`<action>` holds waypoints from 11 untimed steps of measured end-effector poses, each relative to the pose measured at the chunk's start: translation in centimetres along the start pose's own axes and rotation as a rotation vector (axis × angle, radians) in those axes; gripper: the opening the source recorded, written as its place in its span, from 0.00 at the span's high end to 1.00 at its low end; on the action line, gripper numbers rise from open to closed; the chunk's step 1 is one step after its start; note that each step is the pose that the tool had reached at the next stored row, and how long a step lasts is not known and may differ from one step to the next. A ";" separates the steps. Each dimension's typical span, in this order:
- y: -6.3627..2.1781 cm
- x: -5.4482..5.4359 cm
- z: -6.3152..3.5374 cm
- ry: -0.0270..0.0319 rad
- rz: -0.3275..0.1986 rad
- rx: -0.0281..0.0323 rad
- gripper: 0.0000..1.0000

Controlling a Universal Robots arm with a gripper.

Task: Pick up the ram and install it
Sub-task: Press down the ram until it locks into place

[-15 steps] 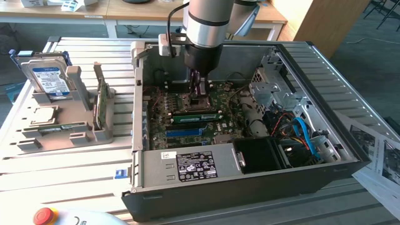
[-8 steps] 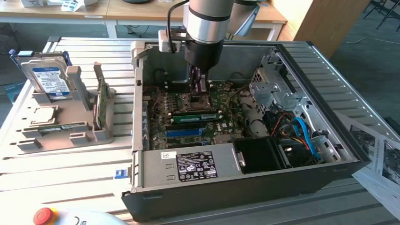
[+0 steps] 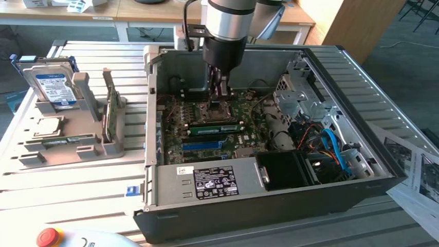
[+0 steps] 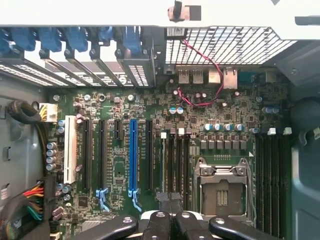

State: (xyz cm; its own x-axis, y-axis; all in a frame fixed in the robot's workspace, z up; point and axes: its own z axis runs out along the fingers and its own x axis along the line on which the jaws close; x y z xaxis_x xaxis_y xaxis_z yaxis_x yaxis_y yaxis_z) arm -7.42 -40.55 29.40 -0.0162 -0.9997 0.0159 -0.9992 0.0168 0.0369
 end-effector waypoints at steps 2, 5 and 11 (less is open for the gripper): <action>0.01 0.0 -0.27 0.0002 0.000 0.0000 0.89; 0.02 0.0 -0.66 0.0004 0.000 0.0000 0.89; 0.05 0.0 -1.39 0.0009 0.000 0.0000 0.89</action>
State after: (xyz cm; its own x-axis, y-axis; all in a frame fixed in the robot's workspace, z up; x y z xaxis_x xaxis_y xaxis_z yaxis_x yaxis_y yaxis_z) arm -7.42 -40.55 30.79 -0.0162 -0.9997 0.0168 -0.9992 0.0168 0.0369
